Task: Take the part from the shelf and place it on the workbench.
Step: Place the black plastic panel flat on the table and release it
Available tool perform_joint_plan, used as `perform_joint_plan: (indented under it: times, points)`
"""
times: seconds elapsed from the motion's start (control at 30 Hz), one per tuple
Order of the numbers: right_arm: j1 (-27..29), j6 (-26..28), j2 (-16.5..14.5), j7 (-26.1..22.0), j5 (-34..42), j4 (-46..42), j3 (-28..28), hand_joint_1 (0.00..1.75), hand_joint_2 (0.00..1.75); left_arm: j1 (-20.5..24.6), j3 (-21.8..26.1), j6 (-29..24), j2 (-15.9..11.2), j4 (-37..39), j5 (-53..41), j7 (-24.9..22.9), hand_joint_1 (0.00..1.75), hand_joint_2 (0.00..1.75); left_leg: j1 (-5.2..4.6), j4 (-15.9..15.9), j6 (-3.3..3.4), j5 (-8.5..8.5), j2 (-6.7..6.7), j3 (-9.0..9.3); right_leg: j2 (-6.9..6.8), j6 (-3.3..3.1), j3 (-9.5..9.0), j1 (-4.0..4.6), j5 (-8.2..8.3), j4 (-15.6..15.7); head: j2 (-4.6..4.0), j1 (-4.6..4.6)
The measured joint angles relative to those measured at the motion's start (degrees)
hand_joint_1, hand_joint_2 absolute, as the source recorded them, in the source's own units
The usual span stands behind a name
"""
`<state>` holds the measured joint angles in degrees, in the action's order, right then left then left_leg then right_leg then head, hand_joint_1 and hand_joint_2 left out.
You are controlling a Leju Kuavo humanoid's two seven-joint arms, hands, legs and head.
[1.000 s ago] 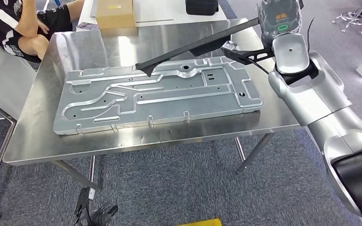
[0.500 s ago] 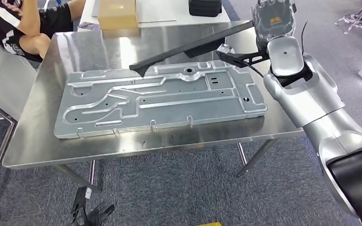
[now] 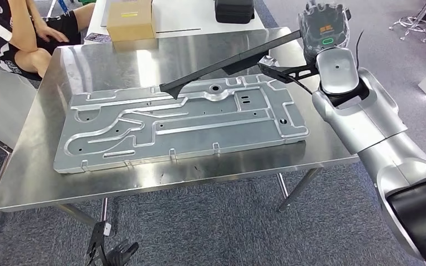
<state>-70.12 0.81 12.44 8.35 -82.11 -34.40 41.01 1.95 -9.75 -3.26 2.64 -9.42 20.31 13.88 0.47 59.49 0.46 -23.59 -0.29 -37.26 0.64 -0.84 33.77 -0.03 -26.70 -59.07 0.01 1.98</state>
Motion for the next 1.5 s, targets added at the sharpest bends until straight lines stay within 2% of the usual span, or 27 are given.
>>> perform_joint_plan:
  times: [0.13,0.17,0.23,0.27,0.3,0.33,0.37,0.4,0.47,0.53,0.63,0.7,0.77,0.8,0.83,0.87,0.93,0.97,1.0,1.13,1.2,1.27,1.3,1.33,1.37,1.43,1.5]
  points:
    - [0.64,0.03,0.07,0.03,0.17,-0.33,-0.12,1.75,1.75,-0.05,0.01,-0.03,0.05,-0.02,0.04,0.01,0.00,1.75,0.11,-1.12,1.01,-0.06,0.06,0.72,-0.04,1.05,0.47,-0.14,-1.03,-0.96,0.00,-0.04]
    - [0.71,0.04,0.09,0.02,0.17,-0.40,-0.15,1.75,1.75,0.00,0.02,-0.03,0.06,-0.02,0.04,0.02,0.00,1.75,0.23,-1.44,1.33,-0.01,0.10,0.98,-0.12,1.35,1.41,-0.22,-2.22,-3.03,0.01,-0.04]
    - [0.99,0.04,0.13,0.01,0.19,-0.47,-0.21,1.75,1.75,0.06,0.05,-0.04,0.05,-0.02,0.04,0.04,0.00,1.75,0.26,-1.62,1.75,-0.16,0.13,1.33,-0.26,1.83,4.99,-0.39,-5.33,-10.14,0.00,-0.05]
    - [1.25,0.04,0.14,0.02,0.20,-0.48,-0.26,1.75,1.75,0.05,0.06,-0.04,0.05,-0.01,0.04,0.04,0.00,1.75,0.26,-1.59,1.84,-0.30,0.11,1.47,-0.26,2.03,7.00,-0.49,-6.37,-13.70,0.00,-0.05]
    - [1.53,0.04,0.15,0.03,0.24,-0.48,-0.31,1.75,1.75,0.00,0.07,-0.04,0.06,-0.01,0.04,0.04,0.00,1.75,0.26,-1.54,1.87,-0.49,0.09,1.65,-0.28,2.16,8.39,-0.60,-6.35,-15.69,-0.01,-0.06]
    - [1.76,0.04,0.15,0.05,0.27,-0.48,-0.34,1.75,1.75,-0.03,0.07,-0.04,0.08,-0.01,0.04,0.04,0.00,1.75,0.26,-1.48,1.84,-0.71,0.05,1.87,-0.31,2.23,8.80,-0.70,-5.22,-15.57,-0.01,-0.07]
    - [1.88,0.05,0.15,0.07,0.31,-0.49,-0.37,1.75,1.75,-0.04,0.07,-0.04,0.09,-0.01,0.04,0.04,0.00,1.75,0.27,-1.39,1.75,-0.99,0.01,2.17,-0.35,2.21,8.00,-0.80,-3.01,-13.03,-0.01,-0.07]
    - [1.93,0.08,0.15,0.10,0.38,-0.49,-0.39,1.75,1.75,-0.03,0.07,-0.04,0.10,-0.02,0.04,0.04,0.00,1.75,0.27,-1.31,1.62,-1.28,-0.03,2.50,-0.42,2.12,6.44,-0.85,-0.45,-9.07,-0.01,-0.08]
    - [2.07,0.35,0.14,0.28,0.69,-0.51,-0.57,1.75,1.75,0.04,0.10,-0.07,0.13,-0.02,0.07,-0.05,0.00,1.75,0.14,-1.19,1.20,-1.71,-0.09,2.87,-0.52,1.69,3.39,-0.55,2.55,-2.33,0.00,-0.06]
    - [2.58,1.05,0.11,0.65,1.23,-0.51,-1.03,1.75,1.75,0.08,0.16,-0.17,0.17,-0.01,0.14,-0.56,0.00,1.75,0.07,-1.21,0.71,-1.79,-0.11,2.78,-0.54,1.16,2.38,-0.13,2.45,-0.24,0.00,-0.04]
    - [4.30,3.14,0.00,1.02,2.15,-0.47,-2.24,1.75,1.75,0.08,0.24,-0.21,0.27,-0.02,0.21,-1.14,0.00,1.75,0.14,-0.43,-0.10,-2.62,-0.01,2.49,-0.59,0.26,1.79,-0.36,2.40,0.82,0.00,-0.02]
    - [5.88,4.93,-0.19,1.04,2.65,-0.26,-3.19,1.75,1.75,0.09,0.27,-0.12,0.30,-0.02,0.13,-1.10,0.00,1.75,0.18,4.32,-0.42,-5.25,0.05,0.38,-0.68,-0.39,1.26,-0.60,2.45,1.32,-0.01,0.01]
    - [7.79,6.52,-0.45,1.05,3.13,0.09,-4.01,1.75,1.75,0.04,0.28,0.10,0.34,-0.02,0.02,-0.84,0.00,1.75,0.19,12.09,-0.53,-8.36,0.05,-3.57,-0.63,-0.75,1.12,-0.49,2.30,1.33,-0.01,0.00]
    - [8.82,7.13,-0.60,1.05,3.33,0.28,-4.35,1.75,1.75,0.02,0.28,0.22,0.36,-0.02,-0.04,-0.65,0.00,1.75,0.20,14.75,-0.56,-8.93,0.05,-5.15,-0.55,-0.82,1.07,-0.43,2.22,1.27,-0.01,0.01]
    - [9.74,7.54,-0.70,1.05,3.47,0.45,-4.63,1.75,1.75,0.02,0.28,0.32,0.37,-0.02,-0.14,-0.45,0.00,1.75,0.20,15.05,-0.54,-8.24,0.05,-5.62,-0.46,-0.81,1.01,-0.39,2.10,1.16,-0.01,0.00]
    - [10.52,7.82,-0.77,1.04,3.56,0.65,-4.86,1.75,1.75,0.02,0.28,0.39,0.37,-0.02,-0.25,-0.27,0.00,1.75,0.20,13.03,-0.45,-6.51,0.06,-4.93,-0.38,-0.75,0.92,-0.37,1.92,1.01,-0.01,0.01]
    - [11.59,8.26,-0.83,1.00,3.63,1.05,-5.23,1.75,1.75,0.04,0.28,0.51,0.37,-0.02,-0.41,0.07,0.00,1.75,0.15,5.36,-0.18,-2.50,0.04,-1.40,-0.28,-0.41,0.80,-0.28,1.38,0.51,-0.01,-0.01]
    - [11.96,8.48,-0.83,0.98,3.65,1.27,-5.45,1.75,1.75,0.05,0.29,0.56,0.37,-0.02,-0.44,0.21,0.00,1.75,0.11,2.25,-0.04,-1.40,0.01,0.06,-0.25,-0.20,0.87,-0.19,1.12,0.19,-0.01,-0.03]
    - [12.28,8.67,-0.82,0.97,3.67,1.48,-5.69,1.75,1.75,0.02,0.30,0.64,0.37,-0.02,-0.44,0.32,0.00,1.75,0.06,0.42,0.07,-1.00,-0.02,0.89,-0.23,0.05,1.00,-0.09,0.98,-0.02,-0.01,-0.05]
    - [13.15,8.97,-0.81,0.79,3.70,2.26,-6.33,1.75,1.75,-0.06,0.31,0.91,0.45,-0.02,-0.49,0.63,0.00,1.75,0.01,-0.66,0.98,-0.88,0.03,1.18,-0.21,1.03,1.47,-0.19,0.45,-0.55,0.00,-0.06]
    - [13.35,9.16,-0.80,0.60,3.69,2.58,-6.56,0.87,0.87,0.04,0.35,0.97,0.48,-0.02,-0.54,0.73,0.00,1.75,0.19,-1.07,1.57,-0.69,0.11,1.42,-0.30,1.53,3.15,-0.37,-2.00,-4.43,-0.01,-0.07]
    - [13.78,9.42,-0.79,0.50,3.67,2.97,-6.85,0.00,0.00,0.07,0.39,0.94,0.44,-0.02,-0.56,0.76,0.00,1.75,0.14,-1.10,1.86,-0.77,0.09,1.50,-0.35,1.93,6.72,-0.47,-5.35,-11.93,-0.01,-0.08]
    - [14.11,9.52,-0.79,0.51,3.67,3.19,-7.01,0.00,0.00,0.04,0.39,0.90,0.44,-0.02,-0.58,0.76,0.00,1.75,0.12,-1.08,1.92,-0.82,0.05,1.54,-0.34,2.05,8.34,-0.52,-6.20,-14.95,-0.01,-0.08]
    - [14.43,9.59,-0.79,0.52,3.67,3.38,-7.13,0.00,0.00,0.01,0.39,0.82,0.44,-0.02,-0.64,0.76,0.00,1.75,0.11,-1.06,1.95,-0.89,0.01,1.62,-0.35,2.08,9.15,-0.54,-5.98,-16.14,-0.01,-0.08]
    - [14.65,9.65,-0.79,0.52,3.67,3.54,-7.26,0.00,0.00,-0.01,0.39,0.73,0.44,-0.02,-0.76,0.75,0.00,1.75,0.10,-1.05,1.93,-0.96,-0.03,1.73,-0.35,2.02,8.82,-0.56,-4.62,-14.98,-0.01,-0.08]
    - [14.79,9.82,-0.79,0.52,3.67,3.68,-7.49,0.00,0.00,0.00,0.39,0.49,0.44,-0.02,-1.01,0.70,0.00,1.75,0.09,-1.03,1.76,-1.18,-0.07,2.07,-0.38,1.53,5.24,-0.46,-0.24,-7.04,-0.01,-0.08]
    - [14.74,10.10,-0.79,0.52,3.67,3.73,-7.69,0.00,0.00,0.05,0.39,0.34,0.45,-0.01,-1.11,0.66,0.00,1.75,0.01,-1.00,1.40,-1.31,-0.07,2.12,-0.42,0.89,2.30,-0.01,2.07,-0.69,-0.01,-0.08]
